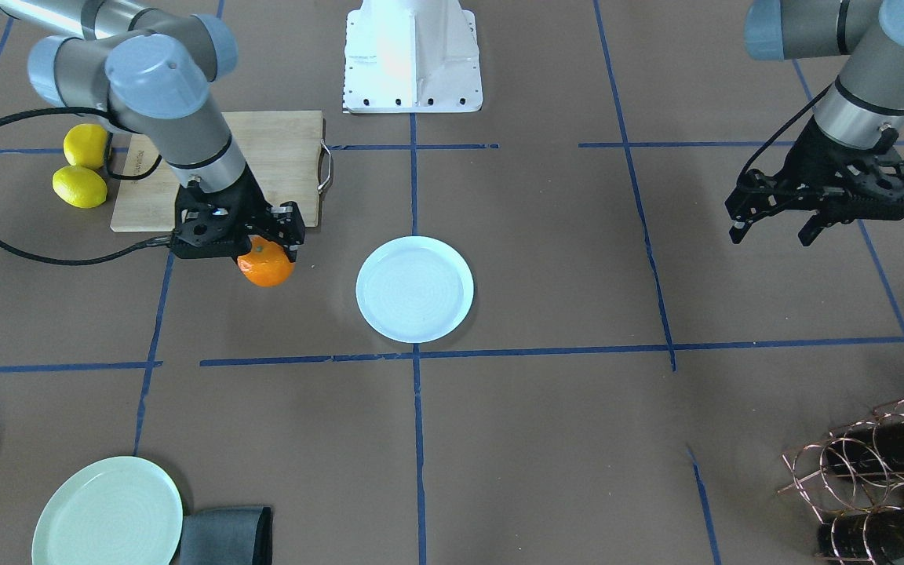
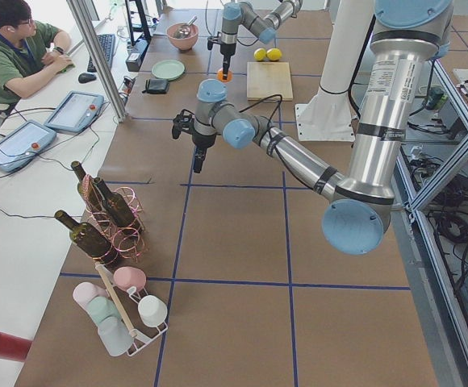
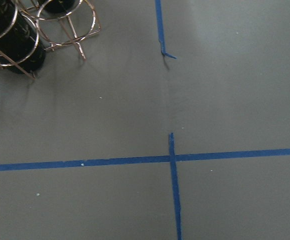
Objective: Pick orange to plate
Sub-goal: 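Carry the orange with the right gripper over the plate and lower it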
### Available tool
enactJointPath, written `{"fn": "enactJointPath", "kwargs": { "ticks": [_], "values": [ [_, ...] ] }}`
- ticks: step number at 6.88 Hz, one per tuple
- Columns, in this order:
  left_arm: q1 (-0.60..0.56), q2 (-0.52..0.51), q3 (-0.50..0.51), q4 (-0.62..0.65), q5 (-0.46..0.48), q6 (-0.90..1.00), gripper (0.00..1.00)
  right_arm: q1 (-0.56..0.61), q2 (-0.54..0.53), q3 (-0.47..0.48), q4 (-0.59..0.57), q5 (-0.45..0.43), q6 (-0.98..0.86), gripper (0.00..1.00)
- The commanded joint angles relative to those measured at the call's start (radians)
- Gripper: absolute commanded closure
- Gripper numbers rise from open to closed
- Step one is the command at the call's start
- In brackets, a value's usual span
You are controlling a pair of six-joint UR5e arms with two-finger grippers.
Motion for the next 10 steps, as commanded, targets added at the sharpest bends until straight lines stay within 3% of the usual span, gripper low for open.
{"fn": "enactJointPath", "kwargs": {
  "ticks": [1, 2, 4, 7, 8, 9, 10],
  "values": [
    [-0.026, 0.069, 0.001, -0.007, -0.012, 0.139, 0.00, -0.071, 0.153, -0.136, -0.001, -0.070, 0.047, 1.00],
    [-0.036, 0.107, 0.003, -0.006, -0.014, 0.209, 0.00, -0.094, 0.187, -0.171, -0.001, -0.102, 0.047, 1.00],
    [-0.172, 0.130, 0.055, 0.002, -0.017, 0.357, 0.00, -0.123, 0.311, -0.310, 0.000, -0.136, 0.047, 1.00],
    [-0.209, 0.163, 0.090, 0.002, -0.041, 0.401, 0.00, -0.136, 0.353, -0.375, 0.008, -0.145, 0.047, 1.00],
    [-0.215, 0.173, 0.092, 0.004, -0.041, 0.422, 0.00, -0.136, 0.367, -0.386, 0.012, -0.145, 0.056, 0.31],
    [-0.229, 0.189, 0.092, 0.004, -0.041, 0.461, 0.00, -0.136, 0.387, -0.386, 0.011, -0.145, 0.072, 0.00],
    [-0.237, 0.193, 0.093, 0.004, -0.041, 0.465, 0.00, -0.136, 0.390, -0.385, 0.008, -0.144, 0.063, 0.00]
  ]
}}
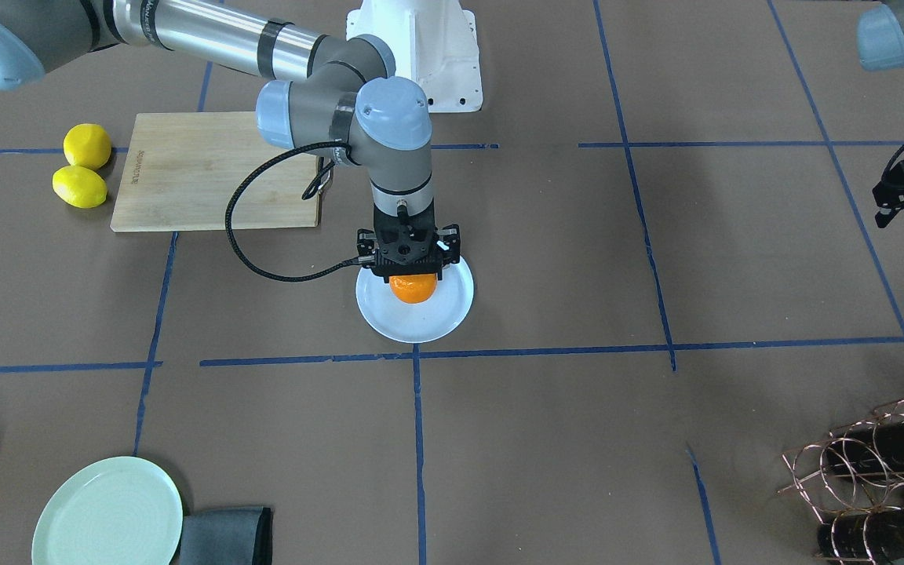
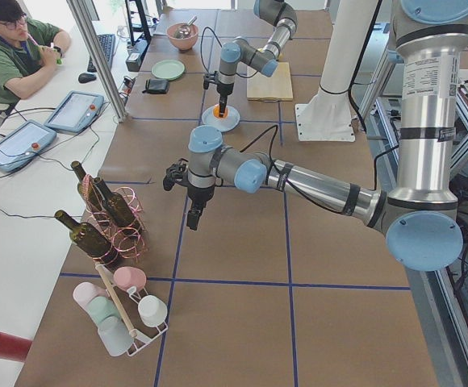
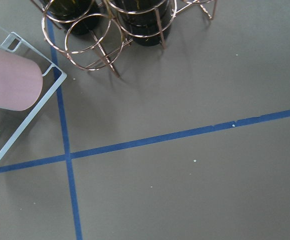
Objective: Pick orange to plate
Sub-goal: 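Carry the orange with the right gripper over the plate and lower it, then open the right gripper and lift it away from the plate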
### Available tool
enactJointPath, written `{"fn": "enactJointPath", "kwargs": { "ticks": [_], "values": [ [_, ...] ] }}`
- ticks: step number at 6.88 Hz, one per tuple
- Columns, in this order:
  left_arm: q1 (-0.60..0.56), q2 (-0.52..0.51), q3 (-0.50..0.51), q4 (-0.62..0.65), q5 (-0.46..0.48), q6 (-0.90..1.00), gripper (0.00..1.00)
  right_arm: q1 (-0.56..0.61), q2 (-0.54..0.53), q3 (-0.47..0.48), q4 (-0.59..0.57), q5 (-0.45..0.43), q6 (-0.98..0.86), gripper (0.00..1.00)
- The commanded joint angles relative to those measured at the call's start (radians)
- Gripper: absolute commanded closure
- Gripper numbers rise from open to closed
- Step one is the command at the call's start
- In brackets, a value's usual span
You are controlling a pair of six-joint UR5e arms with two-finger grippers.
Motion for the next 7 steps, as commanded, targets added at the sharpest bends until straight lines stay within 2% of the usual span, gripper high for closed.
{"fn": "enactJointPath", "kwargs": {
  "ticks": [1, 2, 3, 5, 6, 7],
  "values": [
    [-0.011, 0.010, 0.008, 0.000, 0.000, 0.018, 0.00, 0.000, 0.008, 0.000, -0.004, 0.001, -0.004, 0.00],
    [-0.011, 0.011, 0.012, -0.001, 0.000, 0.018, 0.00, 0.007, 0.005, 0.023, -0.014, 0.007, -0.007, 0.00],
    [-0.014, 0.011, 0.018, 0.000, 0.000, 0.030, 0.00, 0.035, -0.009, 0.095, -0.121, 0.015, -0.015, 0.00],
    [-0.075, 0.025, 0.041, 0.014, 0.001, 0.151, 0.00, 0.107, -0.076, 0.329, -0.438, 0.016, -0.202, 0.00],
    [-0.147, 0.021, 0.070, 0.079, 0.001, 0.279, 0.00, 0.188, -0.181, 0.455, -0.477, 0.071, -0.320, 0.00],
    [-0.202, 0.004, 0.084, 0.170, 0.000, 0.376, 0.00, 0.310, -0.292, 0.524, -0.469, 0.192, -0.446, 0.00]
  ]
}}
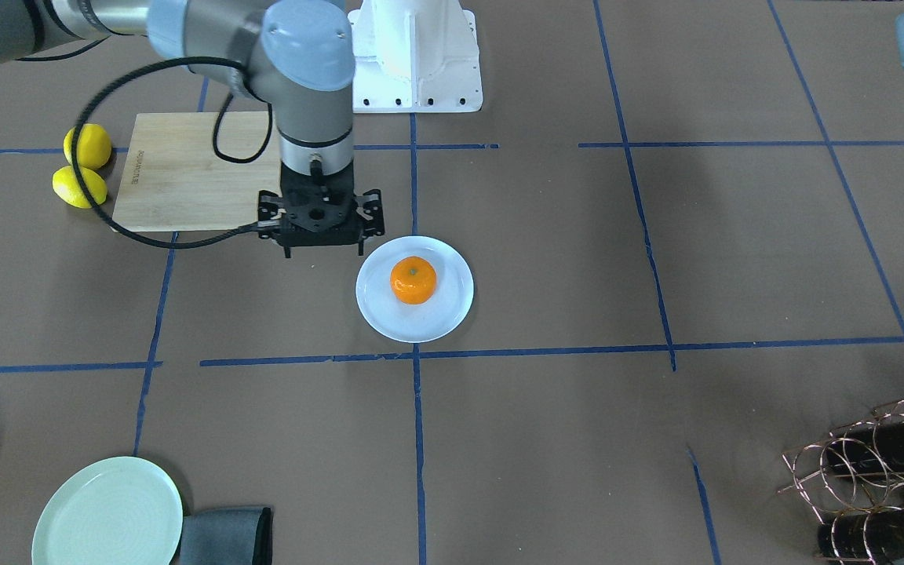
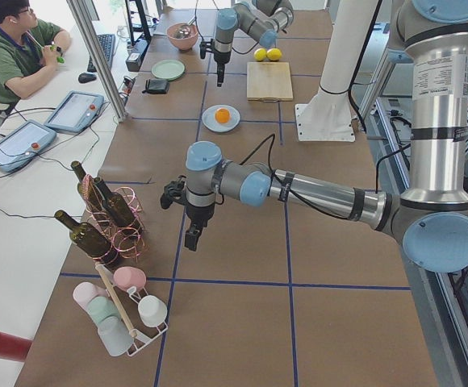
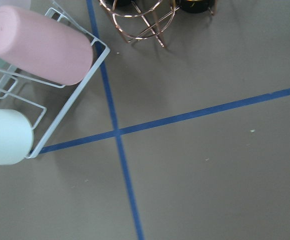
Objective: Pick orange to plate
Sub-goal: 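Open the right gripper and lift it away from the plate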
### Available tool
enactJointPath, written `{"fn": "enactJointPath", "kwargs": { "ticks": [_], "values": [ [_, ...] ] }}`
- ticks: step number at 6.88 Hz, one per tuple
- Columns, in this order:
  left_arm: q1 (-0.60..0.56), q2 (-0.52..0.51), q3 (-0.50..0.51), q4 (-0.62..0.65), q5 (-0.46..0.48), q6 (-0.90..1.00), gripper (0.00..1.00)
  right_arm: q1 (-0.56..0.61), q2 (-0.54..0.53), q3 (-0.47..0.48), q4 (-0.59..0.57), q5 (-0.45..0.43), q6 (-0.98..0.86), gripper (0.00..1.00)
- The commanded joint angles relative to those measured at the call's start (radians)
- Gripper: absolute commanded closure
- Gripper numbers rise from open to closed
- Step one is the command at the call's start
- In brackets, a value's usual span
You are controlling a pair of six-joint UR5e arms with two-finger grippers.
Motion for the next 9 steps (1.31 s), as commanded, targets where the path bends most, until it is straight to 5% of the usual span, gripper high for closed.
{"fn": "enactJointPath", "kwargs": {
  "ticks": [1, 3, 6, 9],
  "values": [
    [-0.106, -0.010, 0.023, 0.141, -0.047, 0.132, 0.00, 0.219, -0.189, 0.130, -0.027, 0.186, -0.290, 0.00],
    [-0.122, 0.044, 0.031, 0.166, -0.209, 0.136, 0.00, 0.413, -0.322, 0.130, -0.025, 0.321, -0.560, 0.00],
    [-0.124, 0.062, 0.066, 0.153, -0.260, 0.189, 0.00, 0.664, -0.502, 0.059, -0.025, 0.444, -0.958, 0.00],
    [-0.128, 0.066, 0.066, 0.153, -0.260, 0.188, 0.00, 0.851, -0.536, -0.259, 0.123, 0.586, -1.263, 0.00]
  ]
}}
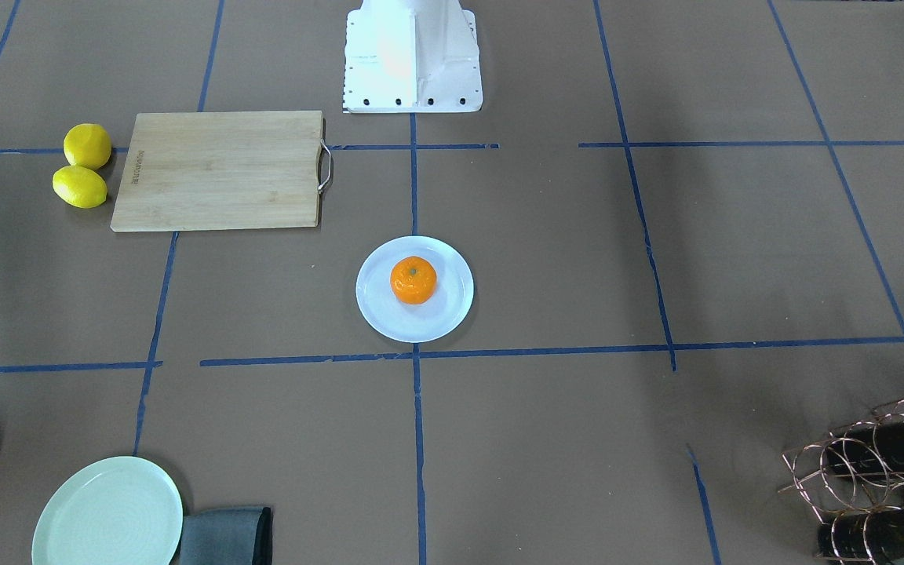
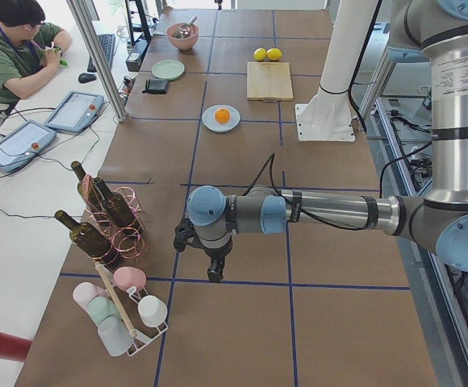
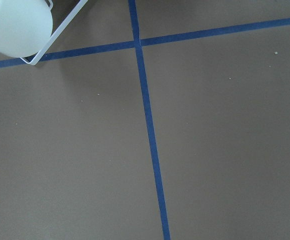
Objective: Pick orange to plate
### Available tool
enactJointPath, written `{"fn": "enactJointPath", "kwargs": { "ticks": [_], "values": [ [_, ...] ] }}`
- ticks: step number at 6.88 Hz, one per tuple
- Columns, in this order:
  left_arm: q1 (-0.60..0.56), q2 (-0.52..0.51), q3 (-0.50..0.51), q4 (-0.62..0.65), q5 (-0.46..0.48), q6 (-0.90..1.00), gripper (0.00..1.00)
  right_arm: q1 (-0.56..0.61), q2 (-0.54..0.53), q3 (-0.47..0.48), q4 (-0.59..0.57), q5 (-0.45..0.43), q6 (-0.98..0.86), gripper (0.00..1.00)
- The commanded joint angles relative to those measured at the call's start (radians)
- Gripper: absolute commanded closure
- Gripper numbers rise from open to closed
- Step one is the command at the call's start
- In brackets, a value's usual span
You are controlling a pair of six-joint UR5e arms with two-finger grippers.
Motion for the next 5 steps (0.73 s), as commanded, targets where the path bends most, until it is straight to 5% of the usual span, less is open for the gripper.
{"fn": "enactJointPath", "kwargs": {
  "ticks": [1, 2, 5],
  "values": [
    [-0.001, 0.001, 0.001, 0.000, 0.000, 0.000, 0.00, 0.121, -0.014, -0.229, 0.151, 0.077, -0.126, 0.00],
    [-0.004, -0.001, -0.001, 0.000, 0.000, 0.000, 0.00, 0.147, -0.033, -0.247, 0.156, 0.078, -0.115, 0.00],
    [-0.004, 0.001, -0.001, 0.001, 0.000, 0.000, 0.00, 0.150, -0.137, -0.103, 0.176, 0.054, 0.071, 0.00]
  ]
}}
